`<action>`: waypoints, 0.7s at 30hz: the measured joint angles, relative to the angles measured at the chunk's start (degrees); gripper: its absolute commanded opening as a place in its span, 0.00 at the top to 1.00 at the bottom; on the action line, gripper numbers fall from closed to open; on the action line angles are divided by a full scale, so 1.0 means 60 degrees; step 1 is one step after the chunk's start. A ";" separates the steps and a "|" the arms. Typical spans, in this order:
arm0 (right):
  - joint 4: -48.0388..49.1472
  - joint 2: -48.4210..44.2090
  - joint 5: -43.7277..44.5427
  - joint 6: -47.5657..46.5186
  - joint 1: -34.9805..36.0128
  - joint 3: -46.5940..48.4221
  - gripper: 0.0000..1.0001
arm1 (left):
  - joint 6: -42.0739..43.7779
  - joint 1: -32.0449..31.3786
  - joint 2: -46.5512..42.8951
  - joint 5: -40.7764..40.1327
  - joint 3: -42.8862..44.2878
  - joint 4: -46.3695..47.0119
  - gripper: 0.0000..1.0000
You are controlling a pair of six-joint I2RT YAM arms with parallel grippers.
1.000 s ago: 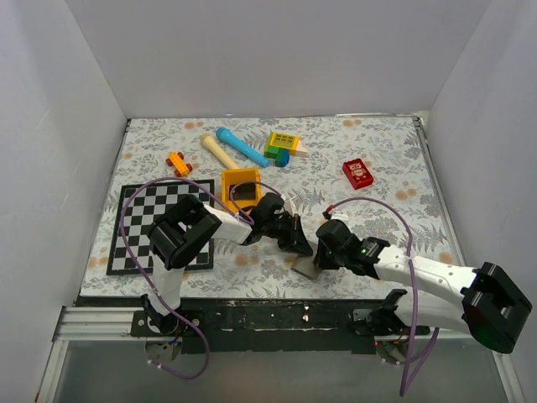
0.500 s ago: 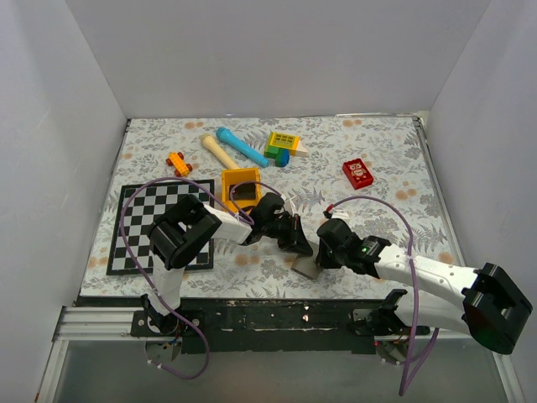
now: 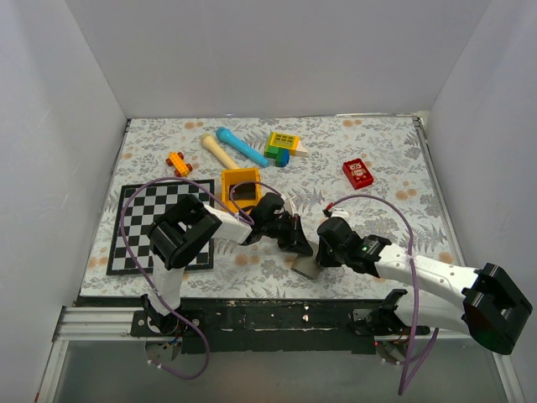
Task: Put the credit cards into the card holder
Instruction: Close the card holder at the center of the board.
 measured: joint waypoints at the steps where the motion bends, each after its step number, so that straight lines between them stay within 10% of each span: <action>1: 0.0004 0.0000 0.0000 0.0000 -0.0011 0.0011 0.79 | 0.0000 0.0004 0.0000 0.0000 0.0000 0.0004 1.00; 21: 0.0095 0.0321 -0.0120 -0.0138 -0.0036 0.0164 0.79 | 0.0004 0.0011 0.0011 0.0018 -0.0004 0.0018 1.00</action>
